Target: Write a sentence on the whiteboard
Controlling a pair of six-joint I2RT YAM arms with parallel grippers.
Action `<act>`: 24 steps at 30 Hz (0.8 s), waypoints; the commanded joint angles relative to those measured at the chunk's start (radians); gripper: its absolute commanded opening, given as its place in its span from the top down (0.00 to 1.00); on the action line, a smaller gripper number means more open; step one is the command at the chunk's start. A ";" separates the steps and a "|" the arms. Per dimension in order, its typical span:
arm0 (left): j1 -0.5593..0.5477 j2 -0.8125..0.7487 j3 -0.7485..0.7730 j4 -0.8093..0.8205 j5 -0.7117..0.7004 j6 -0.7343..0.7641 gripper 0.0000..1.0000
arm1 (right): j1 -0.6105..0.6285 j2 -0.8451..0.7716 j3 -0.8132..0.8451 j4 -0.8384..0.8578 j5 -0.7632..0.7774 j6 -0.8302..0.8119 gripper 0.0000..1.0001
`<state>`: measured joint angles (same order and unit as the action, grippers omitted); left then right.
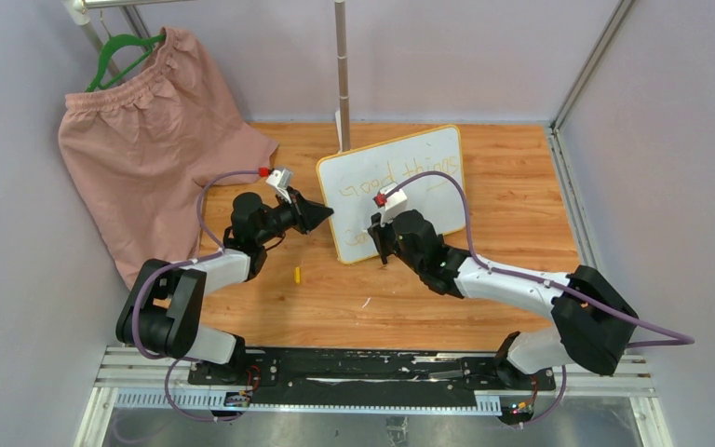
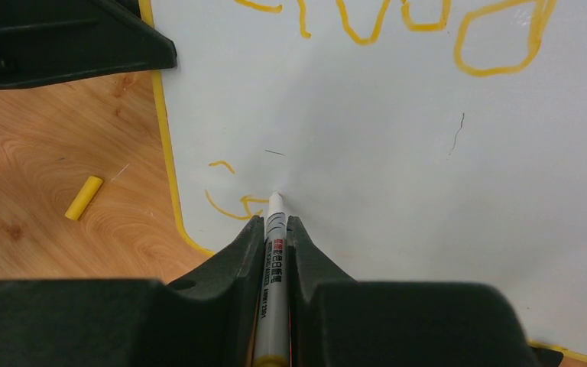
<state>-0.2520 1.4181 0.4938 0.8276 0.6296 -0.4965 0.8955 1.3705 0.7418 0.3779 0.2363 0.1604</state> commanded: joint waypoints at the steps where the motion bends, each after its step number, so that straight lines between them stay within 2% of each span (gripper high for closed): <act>1: -0.016 -0.009 0.020 0.008 0.016 0.035 1.00 | -0.027 -0.003 0.012 -0.028 0.073 -0.022 1.00; 24: -0.016 -0.006 0.022 0.008 0.018 0.035 1.00 | -0.033 -0.026 -0.066 -0.065 0.057 0.011 1.00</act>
<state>-0.2523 1.4181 0.4938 0.8272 0.6281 -0.4965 0.8852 1.3453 0.7017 0.3370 0.2630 0.1642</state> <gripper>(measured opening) 0.140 0.172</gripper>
